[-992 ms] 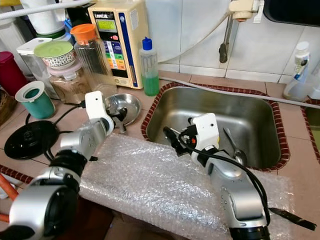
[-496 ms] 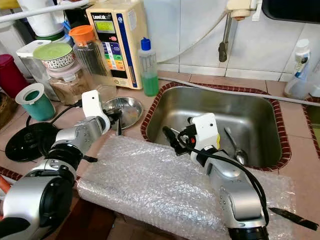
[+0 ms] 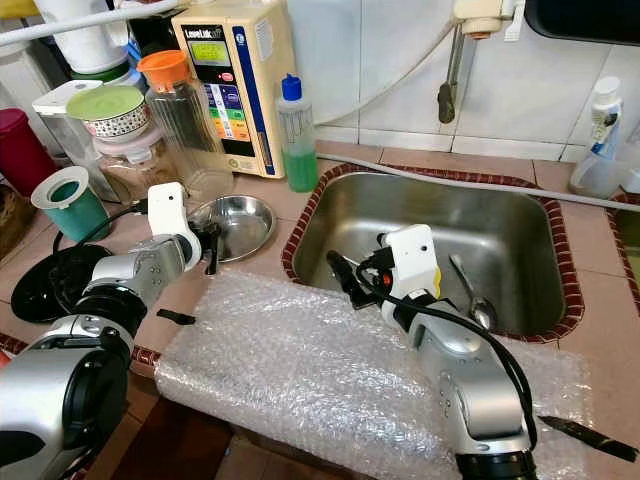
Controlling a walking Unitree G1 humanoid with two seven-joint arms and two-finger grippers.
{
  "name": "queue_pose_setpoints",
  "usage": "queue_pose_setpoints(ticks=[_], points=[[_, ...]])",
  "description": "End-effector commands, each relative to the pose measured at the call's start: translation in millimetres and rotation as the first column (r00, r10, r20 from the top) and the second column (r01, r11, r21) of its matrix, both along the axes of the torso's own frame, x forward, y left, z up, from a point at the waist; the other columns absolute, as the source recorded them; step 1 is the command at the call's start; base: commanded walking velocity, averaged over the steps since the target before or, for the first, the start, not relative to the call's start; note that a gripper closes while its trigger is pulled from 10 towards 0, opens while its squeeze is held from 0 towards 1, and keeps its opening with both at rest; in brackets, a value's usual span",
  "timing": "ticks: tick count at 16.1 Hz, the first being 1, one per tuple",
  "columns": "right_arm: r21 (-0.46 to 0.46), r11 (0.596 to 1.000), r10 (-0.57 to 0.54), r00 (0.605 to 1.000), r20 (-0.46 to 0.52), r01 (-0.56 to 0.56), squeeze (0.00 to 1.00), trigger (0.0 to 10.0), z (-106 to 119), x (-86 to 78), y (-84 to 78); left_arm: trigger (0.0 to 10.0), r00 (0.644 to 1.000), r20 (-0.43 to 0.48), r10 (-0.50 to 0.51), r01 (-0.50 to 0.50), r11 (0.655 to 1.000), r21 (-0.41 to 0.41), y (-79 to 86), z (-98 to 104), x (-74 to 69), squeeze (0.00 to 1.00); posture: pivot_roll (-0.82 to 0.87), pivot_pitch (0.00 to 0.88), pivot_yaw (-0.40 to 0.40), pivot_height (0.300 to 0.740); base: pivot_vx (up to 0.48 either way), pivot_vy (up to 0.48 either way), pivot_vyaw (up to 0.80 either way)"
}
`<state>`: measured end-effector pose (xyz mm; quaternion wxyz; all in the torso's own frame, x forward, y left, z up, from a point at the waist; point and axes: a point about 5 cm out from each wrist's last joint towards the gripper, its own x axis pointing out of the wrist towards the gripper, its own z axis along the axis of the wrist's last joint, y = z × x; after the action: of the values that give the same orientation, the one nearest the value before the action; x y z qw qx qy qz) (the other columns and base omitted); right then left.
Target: Kitchen organization
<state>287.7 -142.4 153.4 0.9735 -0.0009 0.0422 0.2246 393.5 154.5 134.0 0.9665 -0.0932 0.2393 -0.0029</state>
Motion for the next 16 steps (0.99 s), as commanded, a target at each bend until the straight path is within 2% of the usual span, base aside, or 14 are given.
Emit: queue_pose_setpoints(ticks=[1,5,10,13,16], points=[[-0.002,1.000,0.001,1.000,0.011,-0.001,0.20,10.0,3.6,2.2,1.9,0.0,1.000,-0.027,0.011,-0.011,1.000,0.017,7.7,-6.3,-2.9,0.00,-0.05,0.000,0.152,0.740,0.000,0.000,0.00],[-0.002,1.000,-0.004,1.000,0.010,0.004,0.00,10.0,3.3,2.8,1.3,0.0,1.000,-0.020,-0.006,0.006,1.000,0.009,7.2,-8.4,-3.7,0.00,-0.05,0.000,0.152,0.740,0.000,0.000,0.00],[-0.001,1.000,-0.011,1.000,0.007,0.011,0.00,10.0,2.9,3.4,0.0,0.0,1.000,-0.003,-0.010,0.010,1.000,0.001,9.2,-9.8,-4.7,0.00,-0.05,0.000,0.150,0.740,0.000,0.000,0.00],[0.000,1.000,-0.012,1.000,0.005,0.012,0.00,10.0,2.2,4.1,0.0,0.0,0.999,0.033,-0.019,0.018,0.999,0.029,11.8,-7.8,-4.2,0.00,-0.04,0.000,0.148,0.740,0.000,0.000,0.00],[0.000,1.000,-0.015,1.000,0.005,0.015,0.00,10.0,2.5,4.9,-0.7,0.0,0.987,0.157,-0.038,0.021,0.994,0.107,12.4,7.4,0.1,0.00,-0.04,0.000,0.144,0.740,0.000,0.000,0.00]])
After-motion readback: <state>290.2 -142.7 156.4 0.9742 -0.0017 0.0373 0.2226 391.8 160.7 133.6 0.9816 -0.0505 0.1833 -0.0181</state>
